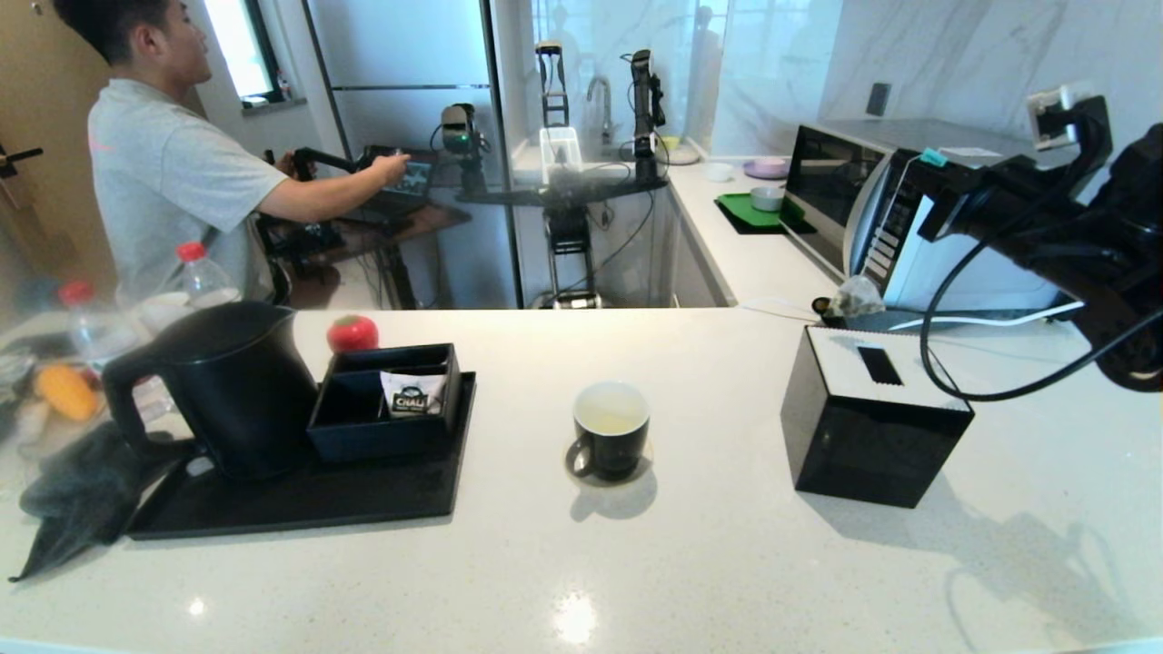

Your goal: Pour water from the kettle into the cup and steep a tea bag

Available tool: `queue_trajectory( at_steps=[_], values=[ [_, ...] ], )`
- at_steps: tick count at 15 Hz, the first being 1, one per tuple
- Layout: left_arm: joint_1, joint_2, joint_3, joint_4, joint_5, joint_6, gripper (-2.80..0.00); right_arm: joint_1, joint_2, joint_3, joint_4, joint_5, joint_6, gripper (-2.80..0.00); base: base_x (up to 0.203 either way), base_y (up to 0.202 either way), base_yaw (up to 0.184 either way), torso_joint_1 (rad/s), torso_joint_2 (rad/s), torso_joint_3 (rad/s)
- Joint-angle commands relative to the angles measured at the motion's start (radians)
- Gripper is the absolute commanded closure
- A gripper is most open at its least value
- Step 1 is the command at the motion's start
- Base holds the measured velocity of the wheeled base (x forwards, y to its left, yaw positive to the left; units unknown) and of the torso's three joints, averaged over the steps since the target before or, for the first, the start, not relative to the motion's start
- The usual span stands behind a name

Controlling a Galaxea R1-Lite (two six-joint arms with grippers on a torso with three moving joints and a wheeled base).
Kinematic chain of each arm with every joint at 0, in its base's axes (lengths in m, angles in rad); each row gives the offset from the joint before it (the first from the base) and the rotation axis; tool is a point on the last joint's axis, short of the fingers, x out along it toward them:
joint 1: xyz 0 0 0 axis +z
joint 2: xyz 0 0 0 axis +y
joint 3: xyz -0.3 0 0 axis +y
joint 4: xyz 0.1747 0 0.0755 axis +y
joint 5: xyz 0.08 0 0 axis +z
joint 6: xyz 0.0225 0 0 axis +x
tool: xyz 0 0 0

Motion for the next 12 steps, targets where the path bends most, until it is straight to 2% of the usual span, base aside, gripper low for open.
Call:
queue_trajectory(
  at_steps=[1,4,12],
  values=[
    [0.000,0.000,0.000,0.000,0.000,0.001,0.00,-0.018,-0.023,0.045,-0.009,0.008,-0.001,0.00,0.000,0.000,0.000,0.000,0.00,0.000],
    [0.000,0.000,0.000,0.000,0.000,0.000,0.00,-0.026,-0.064,0.118,-0.026,0.011,-0.003,0.00,0.000,0.000,0.000,0.000,0.00,0.000],
    [0.000,0.000,0.000,0.000,0.000,0.000,0.00,-0.057,-0.117,0.188,-0.027,0.011,-0.004,0.00,0.000,0.000,0.000,0.000,0.00,0.000]
  ],
)
